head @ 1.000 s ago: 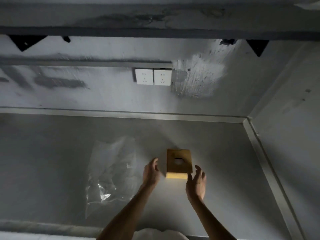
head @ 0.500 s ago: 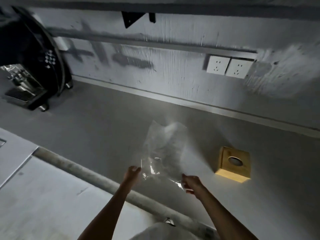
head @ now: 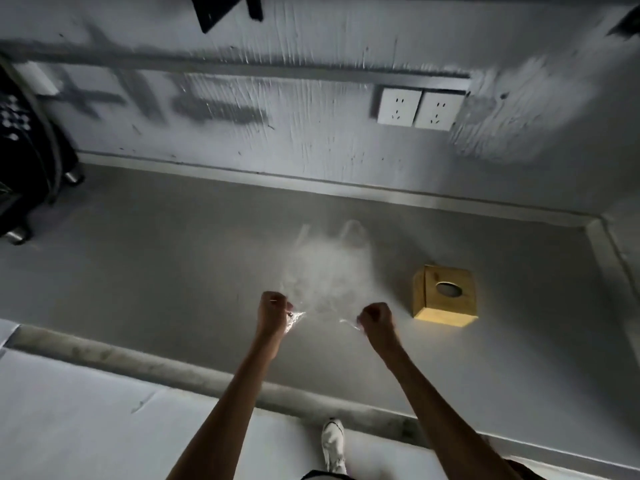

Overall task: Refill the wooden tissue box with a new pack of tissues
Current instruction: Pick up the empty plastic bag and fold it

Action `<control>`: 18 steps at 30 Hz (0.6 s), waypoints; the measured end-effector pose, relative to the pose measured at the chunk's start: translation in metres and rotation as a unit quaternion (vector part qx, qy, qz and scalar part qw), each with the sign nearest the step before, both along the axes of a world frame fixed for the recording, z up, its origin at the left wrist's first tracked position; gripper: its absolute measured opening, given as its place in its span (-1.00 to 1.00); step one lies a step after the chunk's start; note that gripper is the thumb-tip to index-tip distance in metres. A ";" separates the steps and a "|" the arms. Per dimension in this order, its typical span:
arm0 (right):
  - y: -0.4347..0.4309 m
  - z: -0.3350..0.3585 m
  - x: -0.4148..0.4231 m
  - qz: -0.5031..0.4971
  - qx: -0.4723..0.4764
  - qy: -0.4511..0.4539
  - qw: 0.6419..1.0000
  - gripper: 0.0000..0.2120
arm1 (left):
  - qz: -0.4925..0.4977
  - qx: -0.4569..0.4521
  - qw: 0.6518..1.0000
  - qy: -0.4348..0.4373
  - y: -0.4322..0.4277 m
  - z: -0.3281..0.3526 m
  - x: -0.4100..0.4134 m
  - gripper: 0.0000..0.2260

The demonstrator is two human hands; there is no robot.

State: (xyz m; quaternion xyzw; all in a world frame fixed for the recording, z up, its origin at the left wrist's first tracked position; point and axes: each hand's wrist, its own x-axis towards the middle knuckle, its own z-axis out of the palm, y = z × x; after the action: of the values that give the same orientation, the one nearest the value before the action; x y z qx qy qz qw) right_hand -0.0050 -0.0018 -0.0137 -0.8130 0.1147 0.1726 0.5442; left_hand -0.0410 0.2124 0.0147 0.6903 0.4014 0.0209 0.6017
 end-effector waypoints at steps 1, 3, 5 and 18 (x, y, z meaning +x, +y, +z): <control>-0.005 0.012 -0.001 -0.018 0.001 -0.044 0.999 -0.88 | 0.002 -0.014 1.000 -0.018 -0.005 0.012 0.003 -0.84; -0.021 0.038 -0.001 -0.061 0.025 -0.140 0.988 -0.84 | 0.002 -0.052 0.997 -0.058 -0.020 0.036 0.012 -0.88; -0.044 0.062 -0.003 -0.084 0.084 -0.189 0.975 -0.82 | -0.036 -0.047 0.995 -0.086 -0.039 0.059 0.020 -0.84; -0.271 0.141 -0.134 -0.352 0.321 -0.233 0.848 -0.77 | -0.194 -0.014 0.965 -0.174 -0.235 0.094 -0.058 -0.88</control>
State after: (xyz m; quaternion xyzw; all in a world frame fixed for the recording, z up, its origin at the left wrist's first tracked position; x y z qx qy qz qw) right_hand -0.1392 -0.2723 0.1277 -0.5146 0.2015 -0.1974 0.8097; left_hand -0.0989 -0.0229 0.1088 0.7325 0.1488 0.0180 0.6641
